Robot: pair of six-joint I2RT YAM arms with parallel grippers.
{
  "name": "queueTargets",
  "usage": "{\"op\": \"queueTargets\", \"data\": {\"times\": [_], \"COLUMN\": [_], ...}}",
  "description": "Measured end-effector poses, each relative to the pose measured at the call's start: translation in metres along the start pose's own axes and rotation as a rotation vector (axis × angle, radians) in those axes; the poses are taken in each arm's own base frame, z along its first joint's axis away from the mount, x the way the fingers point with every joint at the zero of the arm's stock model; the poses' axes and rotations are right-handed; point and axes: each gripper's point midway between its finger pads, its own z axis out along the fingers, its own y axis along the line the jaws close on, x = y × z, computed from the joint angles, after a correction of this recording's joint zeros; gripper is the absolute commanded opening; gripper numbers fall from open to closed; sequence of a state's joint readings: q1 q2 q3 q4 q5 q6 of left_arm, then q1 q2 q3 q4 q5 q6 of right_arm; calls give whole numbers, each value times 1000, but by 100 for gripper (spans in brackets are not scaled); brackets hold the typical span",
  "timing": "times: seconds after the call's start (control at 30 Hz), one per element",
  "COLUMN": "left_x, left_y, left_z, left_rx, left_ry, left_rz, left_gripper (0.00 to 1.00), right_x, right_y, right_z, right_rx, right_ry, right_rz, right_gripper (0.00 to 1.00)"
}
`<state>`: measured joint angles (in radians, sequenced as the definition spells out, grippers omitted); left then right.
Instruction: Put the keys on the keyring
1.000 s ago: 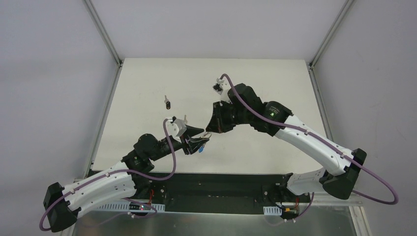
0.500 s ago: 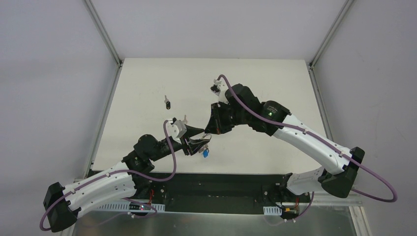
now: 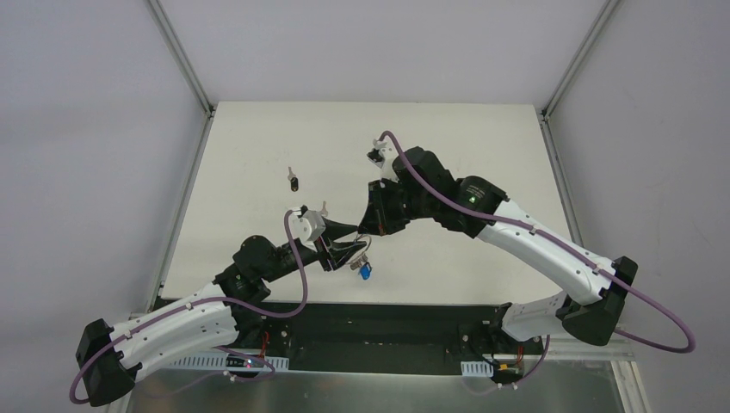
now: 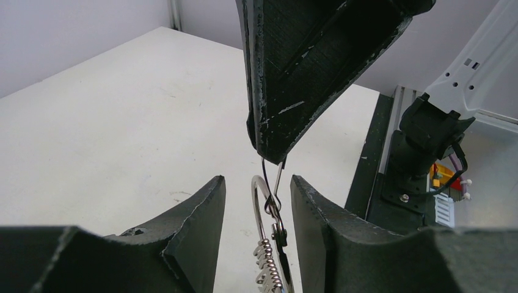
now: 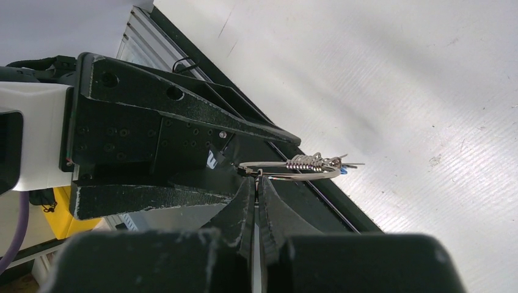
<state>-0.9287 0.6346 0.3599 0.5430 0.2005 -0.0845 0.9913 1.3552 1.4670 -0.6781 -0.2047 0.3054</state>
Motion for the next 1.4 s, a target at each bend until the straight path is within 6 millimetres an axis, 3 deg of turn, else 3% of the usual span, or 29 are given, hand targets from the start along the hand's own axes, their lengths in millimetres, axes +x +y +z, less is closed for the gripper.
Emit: {"op": "queueTargets", "data": {"times": [0.53, 0.6, 0.63, 0.67, 0.7, 1.23, 1.4], "left_x": [-1, -1, -1, -1, -2, -3, 1], "left_y": [0, 0, 0, 0, -1, -5, -6], "left_z": [0, 0, 0, 0, 0, 0, 2], "left_rx": [1, 2, 2, 2, 7, 29, 36], "left_ry": [-3, -4, -4, -5, -6, -16, -3], "left_rz": [1, 1, 1, 0, 1, -2, -5], "left_gripper": [37, 28, 18, 3, 0, 0, 18], "right_x": [3, 3, 3, 3, 3, 1, 3], "right_y": [0, 0, 0, 0, 0, 2, -1], "right_z": [3, 3, 3, 3, 3, 2, 2], "right_rx": [9, 9, 9, 9, 11, 12, 25], "right_ry": [14, 14, 14, 14, 11, 4, 11], "right_rz": [-3, -3, -3, -3, -3, -8, -6], "right_gripper": [0, 0, 0, 0, 0, 0, 0]}}
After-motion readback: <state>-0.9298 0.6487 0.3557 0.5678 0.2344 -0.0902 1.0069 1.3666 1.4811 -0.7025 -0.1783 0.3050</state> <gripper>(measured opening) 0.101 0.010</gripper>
